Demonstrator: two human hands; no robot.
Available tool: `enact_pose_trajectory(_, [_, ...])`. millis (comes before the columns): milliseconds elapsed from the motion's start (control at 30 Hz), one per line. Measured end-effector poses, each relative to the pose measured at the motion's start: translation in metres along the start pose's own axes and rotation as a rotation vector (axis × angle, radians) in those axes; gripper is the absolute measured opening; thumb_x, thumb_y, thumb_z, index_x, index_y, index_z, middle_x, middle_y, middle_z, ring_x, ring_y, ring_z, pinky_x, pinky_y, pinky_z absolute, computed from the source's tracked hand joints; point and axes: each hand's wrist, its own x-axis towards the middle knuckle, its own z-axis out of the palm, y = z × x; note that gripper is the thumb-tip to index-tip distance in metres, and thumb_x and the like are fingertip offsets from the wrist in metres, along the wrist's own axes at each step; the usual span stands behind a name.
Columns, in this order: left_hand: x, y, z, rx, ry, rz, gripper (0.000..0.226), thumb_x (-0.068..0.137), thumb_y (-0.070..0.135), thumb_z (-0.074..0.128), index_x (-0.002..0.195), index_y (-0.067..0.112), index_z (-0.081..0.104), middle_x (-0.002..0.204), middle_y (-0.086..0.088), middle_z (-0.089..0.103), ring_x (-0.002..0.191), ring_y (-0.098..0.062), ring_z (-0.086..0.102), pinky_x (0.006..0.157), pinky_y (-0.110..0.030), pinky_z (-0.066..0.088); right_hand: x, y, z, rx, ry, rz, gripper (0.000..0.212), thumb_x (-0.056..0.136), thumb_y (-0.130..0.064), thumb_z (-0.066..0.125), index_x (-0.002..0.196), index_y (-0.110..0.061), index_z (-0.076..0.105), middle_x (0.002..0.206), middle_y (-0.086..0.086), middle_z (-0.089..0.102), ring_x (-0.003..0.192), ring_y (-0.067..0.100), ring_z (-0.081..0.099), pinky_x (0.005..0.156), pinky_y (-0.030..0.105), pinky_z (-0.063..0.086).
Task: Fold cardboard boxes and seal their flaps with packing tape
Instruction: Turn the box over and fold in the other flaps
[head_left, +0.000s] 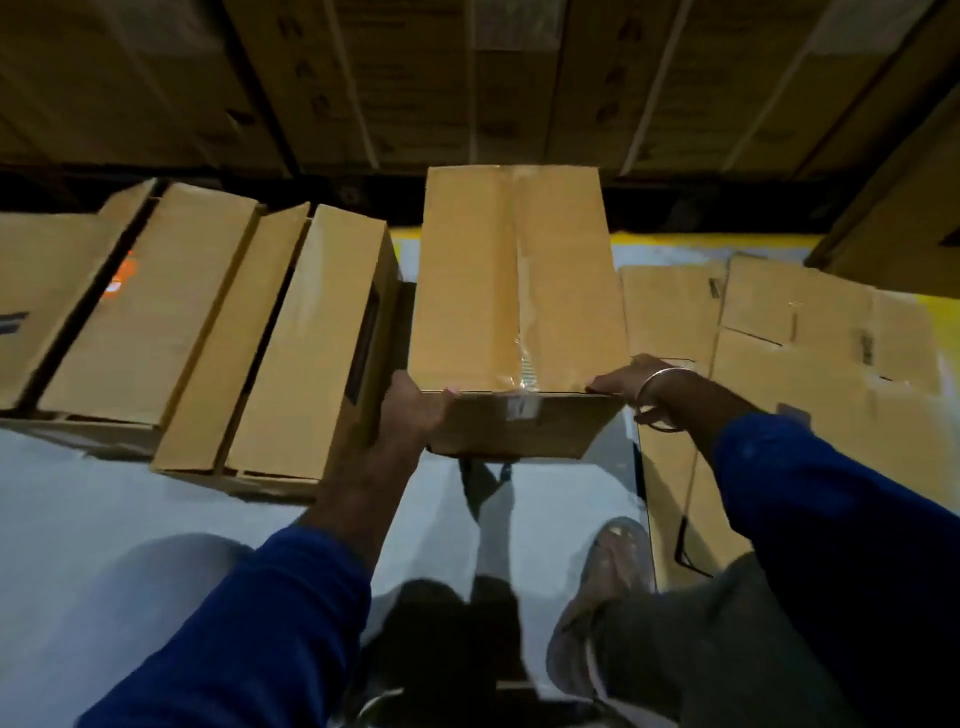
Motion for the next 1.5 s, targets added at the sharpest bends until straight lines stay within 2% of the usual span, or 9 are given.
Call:
enact_pose_trajectory(133, [0.009,-0.012,0.013,-0.029,0.087,0.04,0.104,0.058,0.066,0.083,0.139,0.01,0.048,0.133,-0.009,0.061,0.122,-0.034,0.061,0.099,-0.052,0.056,0.002,-0.006,0.009,-0.128,0.005,-0.025,0.08,0.087,-0.043,0.079,0.144,0.001,0.044,0.143,0.019,0.049,0.118,0.035,0.053,0.093,0.043,0.05])
enact_pose_trajectory(267, [0.013,-0.01,0.023,-0.127,0.123,0.063,0.109,0.044,0.077,0.076,0.131,0.016,0.053,0.126,-0.004,0.063,0.113,-0.028,0.064,0.093,-0.049,0.059,0.008,-0.009,0.007,-0.033,0.156,-0.021,0.069,0.085,-0.053,0.076,0.126,0.0,0.057,0.12,0.016,0.06,0.1,0.032,0.055,0.08,0.034,0.043])
enact_pose_trajectory(433, [0.001,0.018,0.029,-0.369,0.163,0.042,0.073,0.074,0.061,0.08,0.129,0.02,0.057,0.123,0.001,0.065,0.109,-0.025,0.064,0.091,-0.042,0.056,-0.006,-0.029,-0.011,-0.013,0.53,-0.047,0.099,0.08,-0.06,0.075,0.15,-0.008,0.029,0.15,0.017,0.04,0.134,0.043,0.04,0.099,0.05,0.045])
enact_pose_trajectory(500, [0.001,0.023,0.032,-0.515,0.162,-0.015,0.06,0.084,0.051,0.077,0.131,0.02,0.056,0.124,0.001,0.064,0.109,-0.024,0.063,0.092,-0.039,0.053,-0.023,-0.041,-0.021,-0.069,0.676,-0.183,0.088,0.084,-0.059,0.071,0.146,-0.01,0.033,0.148,0.016,0.039,0.132,0.042,0.038,0.097,0.05,0.044])
enact_pose_trajectory(633, [-0.01,0.017,0.044,-0.776,0.067,-0.154,0.086,0.073,0.062,0.075,0.143,0.016,0.056,0.136,-0.003,0.064,0.115,-0.02,0.066,0.098,-0.037,0.053,-0.067,-0.062,-0.029,-0.256,0.899,-0.418,0.069,0.086,-0.052,0.065,0.135,-0.01,0.042,0.137,0.018,0.043,0.124,0.04,0.04,0.093,0.047,0.042])
enact_pose_trajectory(800, [-0.029,-0.009,0.062,-1.029,-0.061,-0.205,0.045,0.089,0.057,0.068,0.113,0.02,0.077,0.114,-0.007,0.078,0.108,-0.029,0.072,0.096,-0.046,0.057,-0.109,-0.081,0.001,-0.406,1.049,-0.652,0.056,0.081,-0.043,0.066,0.127,-0.015,0.05,0.131,0.017,0.047,0.115,0.039,0.045,0.086,0.049,0.044])
enact_pose_trajectory(1100, [-0.03,-0.082,0.087,-1.158,-0.157,-0.501,0.065,0.094,0.068,0.058,0.133,0.017,0.065,0.124,-0.01,0.074,0.117,-0.028,0.069,0.102,-0.039,0.053,-0.095,-0.084,0.079,-0.645,0.806,-0.853,0.047,0.084,-0.035,0.068,0.127,-0.023,0.054,0.129,0.012,0.047,0.111,0.035,0.046,0.084,0.046,0.042])
enact_pose_trajectory(1333, [-0.025,-0.11,0.099,-1.312,-0.221,-0.585,0.067,0.097,0.056,0.062,0.14,0.005,0.056,0.126,-0.021,0.071,0.119,-0.035,0.067,0.115,-0.047,0.045,-0.069,-0.088,0.066,-0.527,0.191,-1.104,0.051,0.089,-0.048,0.066,0.135,-0.028,0.061,0.134,0.006,0.05,0.125,0.03,0.042,0.098,0.042,0.04])
enact_pose_trajectory(1500, [-0.016,-0.125,0.105,-1.298,-0.204,-0.599,0.072,0.096,0.061,0.061,0.139,0.003,0.053,0.127,-0.018,0.07,0.119,-0.034,0.068,0.114,-0.048,0.047,-0.045,-0.058,-0.03,-0.107,0.383,-0.847,0.055,0.089,-0.055,0.071,0.136,-0.028,0.063,0.134,-0.001,0.057,0.126,0.015,0.049,0.104,0.036,0.043])
